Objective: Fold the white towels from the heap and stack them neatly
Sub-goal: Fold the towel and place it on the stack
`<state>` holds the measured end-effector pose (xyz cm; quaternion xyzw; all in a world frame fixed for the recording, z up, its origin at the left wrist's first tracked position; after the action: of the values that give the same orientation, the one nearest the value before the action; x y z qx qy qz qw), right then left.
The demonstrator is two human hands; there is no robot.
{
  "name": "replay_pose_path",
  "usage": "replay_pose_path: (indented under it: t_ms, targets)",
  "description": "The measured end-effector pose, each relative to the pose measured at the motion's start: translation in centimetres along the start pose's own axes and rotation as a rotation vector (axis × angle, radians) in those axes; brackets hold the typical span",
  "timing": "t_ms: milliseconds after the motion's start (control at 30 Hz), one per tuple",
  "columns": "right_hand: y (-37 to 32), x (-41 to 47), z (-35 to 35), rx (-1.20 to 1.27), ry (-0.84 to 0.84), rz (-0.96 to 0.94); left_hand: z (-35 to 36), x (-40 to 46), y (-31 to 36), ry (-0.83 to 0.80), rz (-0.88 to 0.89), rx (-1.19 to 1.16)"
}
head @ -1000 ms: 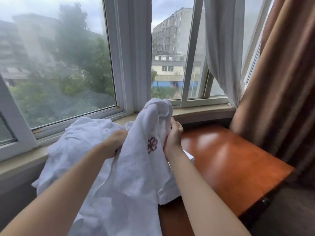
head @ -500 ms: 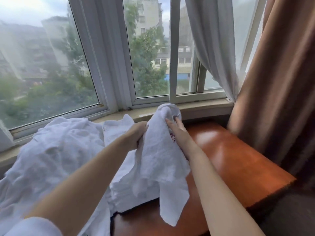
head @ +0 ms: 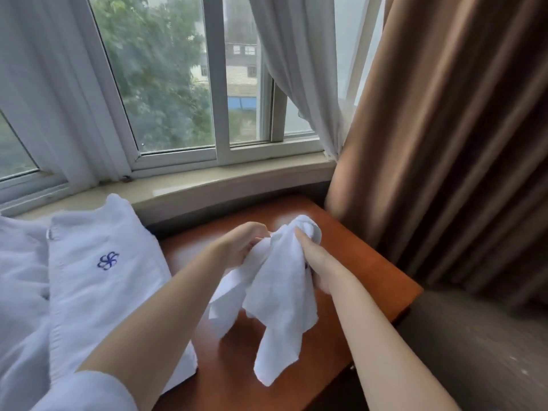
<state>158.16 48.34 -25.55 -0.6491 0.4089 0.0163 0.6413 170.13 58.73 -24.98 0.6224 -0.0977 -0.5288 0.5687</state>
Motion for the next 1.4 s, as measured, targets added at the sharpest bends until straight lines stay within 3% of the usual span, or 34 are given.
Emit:
replay_pose_path:
  t_ms: [100,233,400,533,600,667,733,867,933,1100,1267,1400]
  targets:
    - [1.3,3.1,-3.9,-0.018,0.024,0.063,2.7,2.8,0.9,-0.112,0.012,0.172]
    - [2.1,7.3,-8.7,-0.013,-0.052,0.055,5.7,7.0,1.5,-0.098,-0.023,0.357]
    - [1.7,11.5,-14.0,0.046,-0.273,0.056,10.5,10.6,1.8,-0.005,-0.255,0.655]
    - [0.3,15.5,-16.6,0.041,-0.329,0.092,12.4,12.6,3.4,0.160,-0.407,0.883]
    - [0.2,16.5,-16.1,-0.027,-0.506,0.124,12.4,13.6,4.7,0.206,-0.495,1.071]
    - [-0.3,17.4,-15.9,-0.111,-0.607,0.095,11.3,15.1,7.2,0.318,-0.490,1.250]
    - [-0.8,20.1,-16.0,-0.214,-0.546,0.090,9.2,17.3,10.4,0.503,-0.369,1.284]
    - [-0.6,25.6,-16.3,-0.397,-0.358,0.140,5.3,21.2,13.9,1.041,0.007,1.374]
    - [1.0,28.1,-16.5,-0.501,-0.323,0.100,4.3,23.4,10.9,1.078,0.028,1.233]
    - [4.0,31.5,-17.0,-0.478,-0.302,0.092,4.5,25.7,-2.0,0.981,-0.327,0.660]
    - [4.4,32.5,-17.0,-0.374,-0.502,0.080,8.7,24.3,-7.7,1.216,-0.404,0.296]
    - [5.4,32.2,-18.9,-0.322,-0.721,0.086,14.6,22.7,-12.0,1.267,-0.619,0.027]
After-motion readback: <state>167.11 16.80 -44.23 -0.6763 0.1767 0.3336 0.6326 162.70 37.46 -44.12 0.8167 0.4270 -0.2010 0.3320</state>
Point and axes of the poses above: each hand's wrist, its own x-axis towards the middle knuckle, its own z-axis out of the palm, y = z × x, the point moved 5 cm from there along x, towards the middle knuckle, and after that the axes turned 8 degrees about -x, right-handed, at the moved point
